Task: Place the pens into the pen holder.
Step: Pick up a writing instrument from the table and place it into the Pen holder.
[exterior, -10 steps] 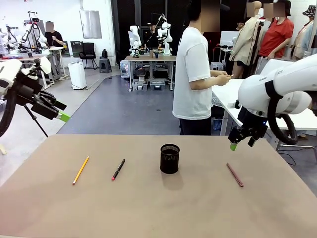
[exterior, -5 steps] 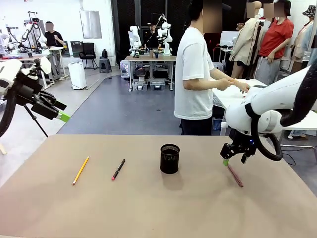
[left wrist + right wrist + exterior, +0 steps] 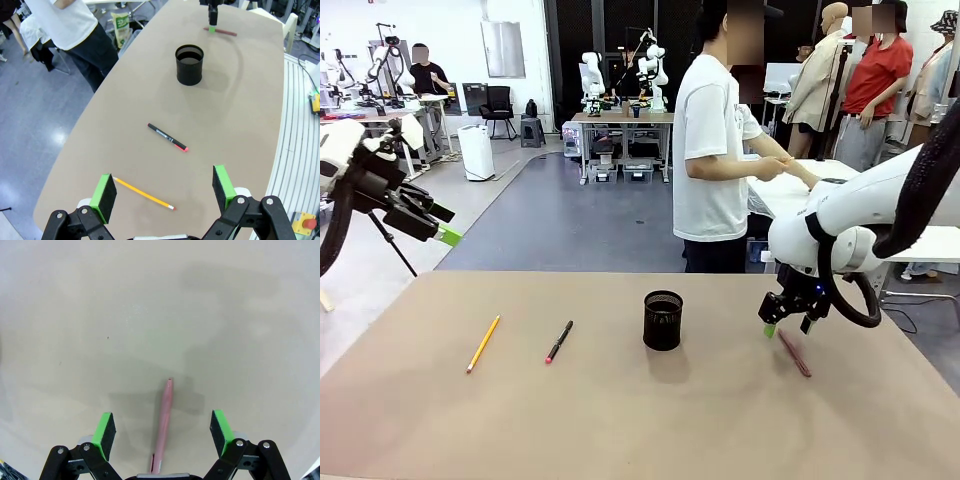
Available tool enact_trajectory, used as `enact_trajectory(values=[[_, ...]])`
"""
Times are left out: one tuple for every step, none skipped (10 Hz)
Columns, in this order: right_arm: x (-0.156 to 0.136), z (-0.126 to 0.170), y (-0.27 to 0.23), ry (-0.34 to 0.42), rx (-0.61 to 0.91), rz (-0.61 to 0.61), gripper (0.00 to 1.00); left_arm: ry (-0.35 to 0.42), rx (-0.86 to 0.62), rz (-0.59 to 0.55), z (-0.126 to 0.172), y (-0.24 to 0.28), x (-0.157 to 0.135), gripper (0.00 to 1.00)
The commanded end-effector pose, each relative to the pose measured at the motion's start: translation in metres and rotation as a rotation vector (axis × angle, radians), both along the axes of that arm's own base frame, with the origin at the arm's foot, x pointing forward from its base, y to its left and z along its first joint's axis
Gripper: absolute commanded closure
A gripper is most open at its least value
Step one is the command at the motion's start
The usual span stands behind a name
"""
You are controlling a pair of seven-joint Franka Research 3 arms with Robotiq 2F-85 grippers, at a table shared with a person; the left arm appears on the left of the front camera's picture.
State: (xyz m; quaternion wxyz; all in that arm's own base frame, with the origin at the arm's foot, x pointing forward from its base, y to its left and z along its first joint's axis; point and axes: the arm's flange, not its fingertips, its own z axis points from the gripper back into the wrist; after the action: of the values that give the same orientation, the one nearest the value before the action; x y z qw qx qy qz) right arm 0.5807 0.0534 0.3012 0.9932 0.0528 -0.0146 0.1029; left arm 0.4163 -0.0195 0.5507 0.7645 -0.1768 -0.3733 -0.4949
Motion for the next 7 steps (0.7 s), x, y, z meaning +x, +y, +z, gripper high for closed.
enact_trajectory(values=[[0.0067, -0.0034, 0.0073, 0.022, -0.027, -0.026, 0.0, -0.001, -0.005, -0.003, 0.0007, 0.0007, -0.0003, 0.0], [0.0049, -0.0053, 0.0086, 0.02, -0.033, -0.026, 0.0, -0.001, -0.005, -0.003, 0.0007, 0.0007, -0.0003, 0.0], [0.0064, -0.0041, 0.0075, 0.02, -0.039, -0.023, 0.0, -0.001, -0.005, -0.003, 0.0007, 0.0007, -0.0003, 0.0], [0.006, -0.0062, 0.0085, 0.019, -0.047, -0.029, 0.0, -0.001, -0.005, -0.003, 0.0007, 0.0007, -0.0003, 0.0], [0.0062, -0.0079, 0.0101, 0.02, -0.061, -0.031, 0.0, -0.001, -0.005, -0.003, 0.0007, 0.0007, -0.0003, 0.0], [0.0048, -0.01, 0.0125, 0.022, -0.07, -0.034, 0.0, -0.001, -0.005, -0.003, 0.0007, 0.0007, -0.0003, 0.0], [0.0047, -0.0094, 0.0129, 0.02, -0.087, -0.033, 0.0, -0.001, -0.005, -0.003, 0.0007, 0.0007, -0.0003, 0.0]])
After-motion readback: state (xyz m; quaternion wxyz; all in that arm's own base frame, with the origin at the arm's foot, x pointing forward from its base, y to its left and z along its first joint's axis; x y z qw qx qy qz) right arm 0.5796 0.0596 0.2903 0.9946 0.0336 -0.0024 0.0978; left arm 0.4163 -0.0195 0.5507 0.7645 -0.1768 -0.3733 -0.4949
